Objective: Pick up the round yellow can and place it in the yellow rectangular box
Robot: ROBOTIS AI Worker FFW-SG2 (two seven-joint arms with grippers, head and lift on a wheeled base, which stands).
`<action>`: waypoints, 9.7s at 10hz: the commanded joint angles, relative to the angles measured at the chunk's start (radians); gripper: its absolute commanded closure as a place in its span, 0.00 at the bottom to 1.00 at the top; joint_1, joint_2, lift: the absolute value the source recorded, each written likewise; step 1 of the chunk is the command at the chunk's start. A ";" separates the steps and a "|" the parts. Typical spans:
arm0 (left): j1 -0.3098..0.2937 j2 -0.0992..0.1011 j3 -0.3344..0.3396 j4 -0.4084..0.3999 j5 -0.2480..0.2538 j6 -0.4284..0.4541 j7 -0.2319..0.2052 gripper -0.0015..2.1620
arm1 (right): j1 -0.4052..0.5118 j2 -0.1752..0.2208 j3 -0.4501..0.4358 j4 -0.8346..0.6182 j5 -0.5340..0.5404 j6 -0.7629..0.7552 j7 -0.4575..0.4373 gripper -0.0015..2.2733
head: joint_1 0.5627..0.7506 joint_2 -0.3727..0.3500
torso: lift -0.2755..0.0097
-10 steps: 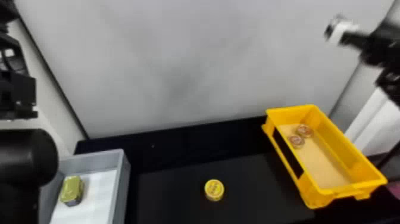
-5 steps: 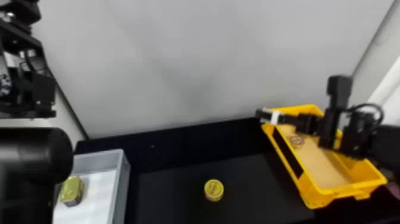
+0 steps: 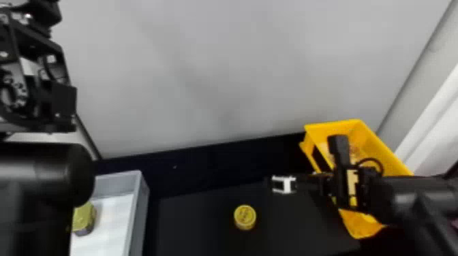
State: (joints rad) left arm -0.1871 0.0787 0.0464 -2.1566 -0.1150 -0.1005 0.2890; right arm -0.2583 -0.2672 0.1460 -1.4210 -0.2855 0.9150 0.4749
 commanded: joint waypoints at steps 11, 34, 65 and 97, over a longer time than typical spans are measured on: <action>-0.023 -0.011 -0.037 0.032 0.012 -0.033 0.004 0.15 | -0.059 0.161 0.143 0.287 0.612 -0.281 0.332 0.04 | 0.95 0.54 | 0.96; -0.043 -0.014 -0.077 0.057 0.035 -0.058 0.004 0.15 | -0.125 0.223 0.158 0.565 0.585 -0.473 0.251 0.07 | 0.95 0.54 | 0.96; -0.071 0.009 -0.089 0.057 0.049 -0.045 -0.017 0.15 | -0.200 -0.133 -0.375 0.582 0.256 -0.195 -0.011 0.26 | 0.95 0.54 | 0.96; -0.095 0.534 0.281 -0.154 -0.038 0.248 -0.028 0.15 | -0.409 -0.351 -0.101 -0.941 0.451 -0.522 -0.725 0.03 | 0.95 0.54 | 0.96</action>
State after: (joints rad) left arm -0.2890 0.6144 0.3283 -2.3090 -0.1505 0.1475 0.2603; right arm -0.6467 -0.6106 0.0220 -2.3709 0.1663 0.3910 -0.2548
